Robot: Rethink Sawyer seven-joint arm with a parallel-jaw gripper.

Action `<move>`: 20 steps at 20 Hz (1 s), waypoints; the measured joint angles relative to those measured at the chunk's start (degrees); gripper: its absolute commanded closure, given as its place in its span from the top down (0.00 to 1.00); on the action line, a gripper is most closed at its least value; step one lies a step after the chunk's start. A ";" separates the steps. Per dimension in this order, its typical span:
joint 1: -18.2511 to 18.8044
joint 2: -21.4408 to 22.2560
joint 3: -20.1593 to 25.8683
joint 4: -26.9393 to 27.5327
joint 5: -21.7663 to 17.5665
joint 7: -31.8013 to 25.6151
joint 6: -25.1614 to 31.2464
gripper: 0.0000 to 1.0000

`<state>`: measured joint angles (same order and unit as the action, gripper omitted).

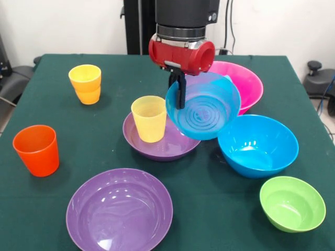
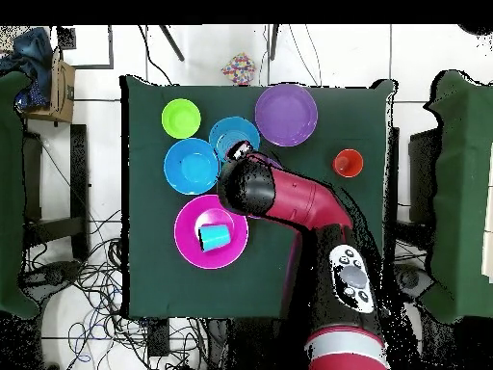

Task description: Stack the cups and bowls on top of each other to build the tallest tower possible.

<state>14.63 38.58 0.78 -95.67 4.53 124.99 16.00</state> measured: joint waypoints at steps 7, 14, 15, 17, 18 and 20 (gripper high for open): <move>-0.78 0.00 -2.37 0.66 -1.32 0.00 0.00 0.00; -0.02 0.22 -3.63 1.21 -1.90 0.00 0.00 0.00; 0.06 0.29 -3.69 1.34 -2.04 0.00 0.00 0.00; 0.22 0.45 -3.77 1.57 -2.33 0.00 0.00 0.00; 0.35 0.64 -3.82 1.71 -2.56 0.00 0.00 0.00; 0.64 1.15 -3.89 1.93 -2.90 0.00 0.00 0.00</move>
<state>15.27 39.73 -3.12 -93.74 1.63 124.99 16.00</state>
